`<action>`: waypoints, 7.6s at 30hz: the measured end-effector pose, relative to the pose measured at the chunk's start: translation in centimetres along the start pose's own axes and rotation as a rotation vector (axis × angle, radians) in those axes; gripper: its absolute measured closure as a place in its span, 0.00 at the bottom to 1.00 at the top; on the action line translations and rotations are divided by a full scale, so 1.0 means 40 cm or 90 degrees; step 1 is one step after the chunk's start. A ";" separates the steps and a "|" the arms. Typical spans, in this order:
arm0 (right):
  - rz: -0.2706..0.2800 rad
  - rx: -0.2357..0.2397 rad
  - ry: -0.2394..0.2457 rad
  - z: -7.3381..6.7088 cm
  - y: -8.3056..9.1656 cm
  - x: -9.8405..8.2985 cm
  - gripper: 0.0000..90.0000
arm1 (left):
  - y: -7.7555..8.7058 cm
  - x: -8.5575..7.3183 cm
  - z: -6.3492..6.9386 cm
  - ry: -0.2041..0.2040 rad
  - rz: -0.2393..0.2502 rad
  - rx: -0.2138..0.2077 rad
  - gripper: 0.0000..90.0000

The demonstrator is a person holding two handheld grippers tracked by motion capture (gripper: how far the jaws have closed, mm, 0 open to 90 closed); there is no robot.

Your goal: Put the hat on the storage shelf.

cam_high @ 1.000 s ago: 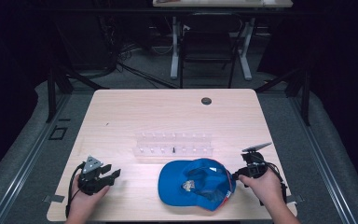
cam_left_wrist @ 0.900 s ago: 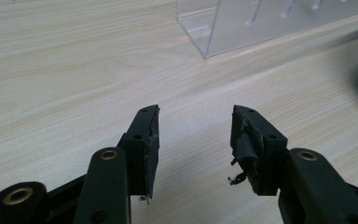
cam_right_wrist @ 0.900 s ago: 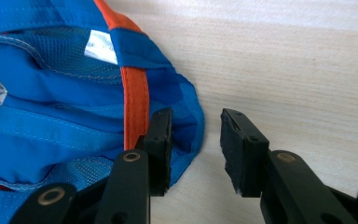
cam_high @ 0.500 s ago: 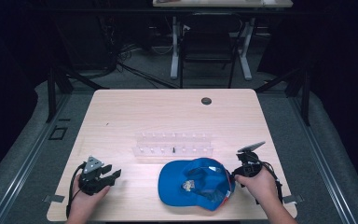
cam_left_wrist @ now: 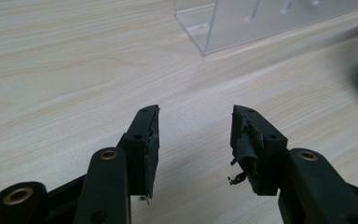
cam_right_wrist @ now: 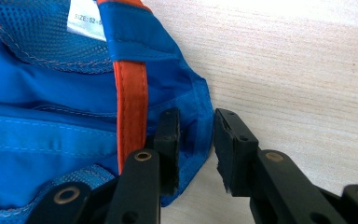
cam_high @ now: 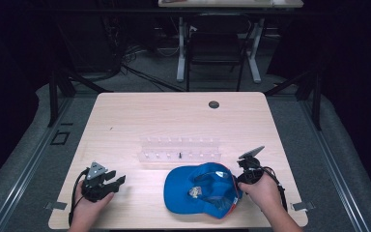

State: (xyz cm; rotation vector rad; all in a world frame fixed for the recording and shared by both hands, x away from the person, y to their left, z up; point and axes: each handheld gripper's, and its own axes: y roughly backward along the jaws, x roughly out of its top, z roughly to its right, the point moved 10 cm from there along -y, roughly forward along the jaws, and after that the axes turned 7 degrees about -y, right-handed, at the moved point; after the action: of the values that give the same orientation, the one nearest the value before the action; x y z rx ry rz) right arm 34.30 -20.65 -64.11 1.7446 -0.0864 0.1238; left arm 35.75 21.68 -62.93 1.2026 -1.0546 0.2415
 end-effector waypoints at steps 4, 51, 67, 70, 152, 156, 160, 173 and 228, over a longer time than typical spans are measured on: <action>-0.006 -0.018 0.007 0.000 0.000 0.000 0.81 | 0.000 0.001 0.001 0.001 0.002 0.000 0.58; -0.014 0.034 0.003 -0.015 0.126 0.032 1.00 | -0.003 -0.004 0.004 -0.004 -0.005 0.001 0.58; -0.010 0.049 0.003 -0.025 0.198 0.043 1.00 | -0.003 -0.005 0.005 -0.007 -0.006 0.003 0.58; -0.015 0.047 0.002 -0.022 0.219 0.043 1.00 | -0.001 -0.006 0.005 -0.006 -0.007 0.002 0.58; 0.028 0.288 -0.015 -0.148 0.606 0.095 1.00 | -0.006 -0.008 0.015 -0.010 -0.014 -0.001 0.58; 0.028 0.312 -0.020 -0.153 0.616 0.097 1.00 | -0.006 -0.008 0.015 -0.011 -0.013 -0.002 0.58; 0.027 0.355 -0.026 -0.163 0.626 0.098 1.00 | -0.006 -0.008 0.016 -0.012 -0.014 -0.002 0.58; 0.057 0.450 -0.031 -0.199 0.663 0.117 1.00 | -0.004 0.000 0.027 -0.014 -0.006 -0.006 0.57; 0.127 0.576 -0.008 -0.433 0.714 0.271 1.00 | 0.045 0.310 0.377 -0.167 0.147 -0.148 0.58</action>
State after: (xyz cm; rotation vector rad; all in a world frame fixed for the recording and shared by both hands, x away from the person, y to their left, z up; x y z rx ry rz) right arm 40.80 -8.50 -31.79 2.6370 -0.2396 0.3356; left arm 33.10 5.23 -52.62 0.9179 -1.4132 0.1362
